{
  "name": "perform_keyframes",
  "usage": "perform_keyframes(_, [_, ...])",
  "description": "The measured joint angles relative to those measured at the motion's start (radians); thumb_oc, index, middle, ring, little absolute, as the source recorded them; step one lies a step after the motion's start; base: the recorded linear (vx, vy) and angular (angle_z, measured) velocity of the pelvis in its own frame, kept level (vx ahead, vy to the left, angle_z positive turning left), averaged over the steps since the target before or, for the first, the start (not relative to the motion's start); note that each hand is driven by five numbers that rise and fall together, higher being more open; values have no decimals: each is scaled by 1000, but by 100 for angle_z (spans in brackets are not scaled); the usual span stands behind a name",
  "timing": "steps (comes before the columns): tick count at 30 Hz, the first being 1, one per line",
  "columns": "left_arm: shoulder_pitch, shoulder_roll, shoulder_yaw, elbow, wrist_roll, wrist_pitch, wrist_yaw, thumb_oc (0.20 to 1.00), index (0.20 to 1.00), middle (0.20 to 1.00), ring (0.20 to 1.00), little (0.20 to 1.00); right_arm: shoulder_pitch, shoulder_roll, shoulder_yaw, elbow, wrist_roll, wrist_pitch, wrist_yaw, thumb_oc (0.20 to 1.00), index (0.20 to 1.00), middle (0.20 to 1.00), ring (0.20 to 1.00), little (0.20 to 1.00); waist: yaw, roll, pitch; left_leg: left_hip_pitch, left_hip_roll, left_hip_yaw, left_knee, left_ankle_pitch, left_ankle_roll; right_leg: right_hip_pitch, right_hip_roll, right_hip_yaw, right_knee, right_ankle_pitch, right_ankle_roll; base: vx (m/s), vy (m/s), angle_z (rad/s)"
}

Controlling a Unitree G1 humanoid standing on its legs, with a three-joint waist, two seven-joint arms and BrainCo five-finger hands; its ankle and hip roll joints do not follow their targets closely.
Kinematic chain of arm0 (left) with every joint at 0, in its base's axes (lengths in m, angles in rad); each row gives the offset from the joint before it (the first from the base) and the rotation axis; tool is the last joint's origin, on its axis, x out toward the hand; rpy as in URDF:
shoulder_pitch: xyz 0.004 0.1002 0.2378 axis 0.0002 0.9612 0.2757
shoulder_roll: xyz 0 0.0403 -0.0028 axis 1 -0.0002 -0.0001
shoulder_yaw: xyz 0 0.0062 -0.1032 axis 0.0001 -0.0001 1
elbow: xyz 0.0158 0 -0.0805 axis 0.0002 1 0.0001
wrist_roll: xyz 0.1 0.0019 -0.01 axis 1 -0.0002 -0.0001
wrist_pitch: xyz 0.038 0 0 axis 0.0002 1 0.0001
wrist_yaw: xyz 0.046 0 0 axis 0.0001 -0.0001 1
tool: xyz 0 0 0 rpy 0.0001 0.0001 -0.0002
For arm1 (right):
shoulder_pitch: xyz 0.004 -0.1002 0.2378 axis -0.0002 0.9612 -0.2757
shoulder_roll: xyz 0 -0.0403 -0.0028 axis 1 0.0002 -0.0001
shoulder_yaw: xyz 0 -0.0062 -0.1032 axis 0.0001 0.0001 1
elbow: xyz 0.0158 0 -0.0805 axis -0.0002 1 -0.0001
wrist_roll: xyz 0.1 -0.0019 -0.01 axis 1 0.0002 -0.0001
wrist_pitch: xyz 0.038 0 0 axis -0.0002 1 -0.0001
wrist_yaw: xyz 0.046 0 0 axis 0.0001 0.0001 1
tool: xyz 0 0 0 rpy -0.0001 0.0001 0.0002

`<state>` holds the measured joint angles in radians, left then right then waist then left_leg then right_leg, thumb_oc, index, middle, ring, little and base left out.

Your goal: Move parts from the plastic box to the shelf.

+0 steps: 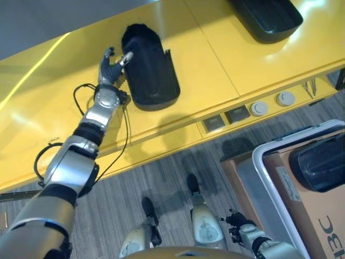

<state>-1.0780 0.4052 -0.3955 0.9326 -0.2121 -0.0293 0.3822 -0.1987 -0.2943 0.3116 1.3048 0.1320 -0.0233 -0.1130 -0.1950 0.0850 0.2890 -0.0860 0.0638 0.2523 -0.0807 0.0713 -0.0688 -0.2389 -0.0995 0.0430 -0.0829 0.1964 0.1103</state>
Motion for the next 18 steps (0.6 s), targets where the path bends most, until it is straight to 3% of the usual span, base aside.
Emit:
perform_keyframes(7, [-13, -36, 4, 5, -70, 7, -19, 1000, 1000, 1000, 1000, 1000, -9, 8, 1, 7, 1, 9, 0, 1000, 1000, 1000, 1000, 1000, 3, -2, 0, 24, 0, -4, -4, -1, 1, 27, -1, -3, 0, 0, 0, 0, 0, 0])
perform_keyframes(15, [9, -41, 4, 15, -120, 8, -44, 1000, 1000, 1000, 1000, 1000, -18, 22, 0, 6, -1, 21, 5, 1000, 1000, 1000, 1000, 1000, 4, -31, -23, 96, 4, -10, -6, -8, 1, 104, -1, -22, 0, -8, -3, 64, 0, 3])
perform_keyframes(18, [44, -31, 5, 19, -119, 8, -48, 1000, 1000, 1000, 1000, 1000, -9, 40, -2, 8, -2, 28, 18, 1000, 1000, 1000, 1000, 1000, 16, -45, -88, 127, 15, -13, -6, -17, -4, 138, 2, -31, -7, -28, -9, 58, -12, 7])
